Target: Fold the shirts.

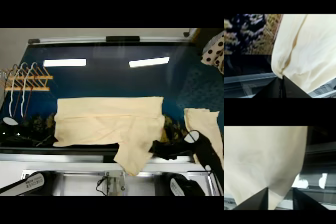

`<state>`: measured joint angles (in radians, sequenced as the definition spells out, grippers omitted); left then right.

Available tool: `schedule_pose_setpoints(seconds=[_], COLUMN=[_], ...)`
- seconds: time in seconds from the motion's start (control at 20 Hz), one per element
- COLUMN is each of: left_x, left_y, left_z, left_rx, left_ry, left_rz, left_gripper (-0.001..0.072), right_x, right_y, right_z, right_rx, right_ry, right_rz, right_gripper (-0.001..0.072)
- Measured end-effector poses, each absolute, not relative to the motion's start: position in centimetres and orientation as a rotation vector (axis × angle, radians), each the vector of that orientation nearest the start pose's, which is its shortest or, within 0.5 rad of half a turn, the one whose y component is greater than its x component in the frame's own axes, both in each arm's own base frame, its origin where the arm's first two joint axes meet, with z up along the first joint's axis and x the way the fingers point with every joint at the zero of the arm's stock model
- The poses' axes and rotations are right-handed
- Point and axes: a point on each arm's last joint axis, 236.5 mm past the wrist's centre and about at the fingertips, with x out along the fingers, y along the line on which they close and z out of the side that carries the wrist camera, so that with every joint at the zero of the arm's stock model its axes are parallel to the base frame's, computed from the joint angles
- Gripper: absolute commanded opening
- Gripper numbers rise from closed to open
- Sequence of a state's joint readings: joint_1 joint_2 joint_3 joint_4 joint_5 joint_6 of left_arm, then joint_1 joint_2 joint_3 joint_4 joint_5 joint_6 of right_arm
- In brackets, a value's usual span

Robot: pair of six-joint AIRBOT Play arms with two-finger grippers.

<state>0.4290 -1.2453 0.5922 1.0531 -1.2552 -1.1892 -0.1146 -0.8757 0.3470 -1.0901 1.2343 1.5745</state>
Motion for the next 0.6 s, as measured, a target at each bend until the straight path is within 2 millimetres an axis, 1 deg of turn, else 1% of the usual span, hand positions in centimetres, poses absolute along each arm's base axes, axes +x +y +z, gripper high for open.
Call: schedule_pose_setpoints(seconds=[0.05, 0.1, 0.25, 0.35, 0.4, 0.5, 0.6], left_x=[21.6, 21.7, 21.9, 22.7, 23.4, 25.5, 28.0], left_y=[-2.3, -2.3, -2.2, -1.8, -1.5, -0.6, -0.2], left_z=[-10.7, -10.7, -10.7, -10.3, -9.8, -8.4, -6.8], left_rx=[-0.670, -0.669, -0.661, -0.634, -0.613, -0.577, -0.543], left_ry=[1.635, 1.632, 1.622, 1.599, 1.576, 1.517, 1.454], left_rz=[-0.211, -0.209, -0.208, -0.222, -0.230, -0.234, -0.246], left_gripper=[0.0034, 0.0034, 0.0033, 0.0033, 0.0033, 0.0033, 0.0033], right_x=[14.8, 14.9, 15.1, 16.0, 16.8, 19.6, 23.3], right_y=[8.9, 9.2, 9.6, 9.5, 9.4, 8.6, 7.6], right_z=[-10.1, -10.2, -10.3, -9.6, -8.8, -7.0, -5.0], right_rx=[0.608, 0.603, 0.583, 0.551, 0.526, 0.474, 0.448], right_ry=[1.684, 1.678, 1.672, 1.647, 1.627, 1.546, 1.442], right_rz=[0.098, 0.093, 0.094, 0.118, 0.132, 0.131, 0.097], right_gripper=[0.0144, 0.0068, 0.0067, 0.0066, 0.0065, 0.0064, 0.0065])
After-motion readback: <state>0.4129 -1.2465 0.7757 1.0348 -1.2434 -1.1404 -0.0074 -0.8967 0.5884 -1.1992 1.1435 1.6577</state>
